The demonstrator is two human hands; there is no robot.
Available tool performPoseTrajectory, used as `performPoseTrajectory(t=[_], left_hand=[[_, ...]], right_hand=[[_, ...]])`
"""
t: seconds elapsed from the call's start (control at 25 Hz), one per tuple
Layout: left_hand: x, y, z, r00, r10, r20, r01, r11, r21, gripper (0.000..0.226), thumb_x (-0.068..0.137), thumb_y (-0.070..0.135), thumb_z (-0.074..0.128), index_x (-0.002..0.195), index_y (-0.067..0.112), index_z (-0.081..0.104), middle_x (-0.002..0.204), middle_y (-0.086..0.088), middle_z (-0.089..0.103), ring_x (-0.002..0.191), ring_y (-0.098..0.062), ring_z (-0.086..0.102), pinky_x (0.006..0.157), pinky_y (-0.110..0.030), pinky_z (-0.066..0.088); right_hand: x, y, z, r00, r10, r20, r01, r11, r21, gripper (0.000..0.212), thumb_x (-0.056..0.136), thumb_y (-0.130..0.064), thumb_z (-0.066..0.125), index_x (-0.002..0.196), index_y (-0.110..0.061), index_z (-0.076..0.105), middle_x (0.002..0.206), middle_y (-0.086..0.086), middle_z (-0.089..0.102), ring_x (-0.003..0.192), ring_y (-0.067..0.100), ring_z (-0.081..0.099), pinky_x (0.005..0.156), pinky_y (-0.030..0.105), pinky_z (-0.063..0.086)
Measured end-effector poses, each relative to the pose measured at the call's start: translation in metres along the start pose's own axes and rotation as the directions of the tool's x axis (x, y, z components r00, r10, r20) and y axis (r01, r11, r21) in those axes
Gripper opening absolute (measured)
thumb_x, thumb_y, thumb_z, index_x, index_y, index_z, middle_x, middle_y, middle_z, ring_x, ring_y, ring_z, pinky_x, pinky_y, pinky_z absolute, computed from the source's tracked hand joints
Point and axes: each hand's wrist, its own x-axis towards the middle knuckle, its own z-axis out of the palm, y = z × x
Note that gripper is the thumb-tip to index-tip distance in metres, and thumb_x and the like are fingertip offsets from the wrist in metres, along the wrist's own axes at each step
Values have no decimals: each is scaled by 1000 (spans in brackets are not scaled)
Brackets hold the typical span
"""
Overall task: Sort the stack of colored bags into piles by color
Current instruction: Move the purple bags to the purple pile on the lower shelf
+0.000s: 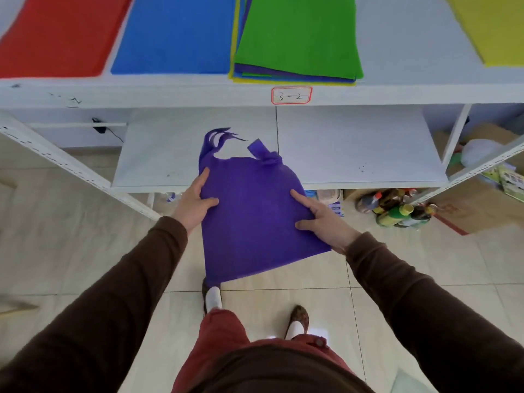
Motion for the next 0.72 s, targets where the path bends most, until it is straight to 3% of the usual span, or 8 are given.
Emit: performPoseTrajectory(t=[0.16,0.32,0.6,0.72], left_hand=[[61,-25,-53,997,-8,82,1,996,87,83,88,-1,56,154,32,18,151,4,37,127,-19,48,99,-30,45],[139,-43,-116,983,13,183,-43,986,159,95,80,-4,61,155,31,14,154,3,34,131,-19,46,107,-34,42],[271,-61,-178,981,123,147,-151,968,198,95,82,-8,60,156,28,13,153,5,34,128,-13,47,100,-25,44],[324,-56,-192,967,241,86,-253,954,163,95,80,-9,60,156,26,14,152,9,35,128,-9,48,99,-22,48]], right_hand=[[64,-16,42,996,-37,-76,19,973,-231,74,90,-1,56,149,-38,30,145,-6,37,122,14,48,91,21,46],[142,-30,86,986,-74,-150,25,950,-310,74,91,1,53,150,-36,29,144,-6,36,126,17,44,104,32,44],[286,-45,117,950,-251,-186,139,873,-468,75,90,4,47,152,-31,24,150,1,33,132,19,41,113,35,36],[342,-55,111,895,-389,-217,252,844,-472,76,86,7,46,152,-26,26,147,4,34,131,18,41,112,25,36]])
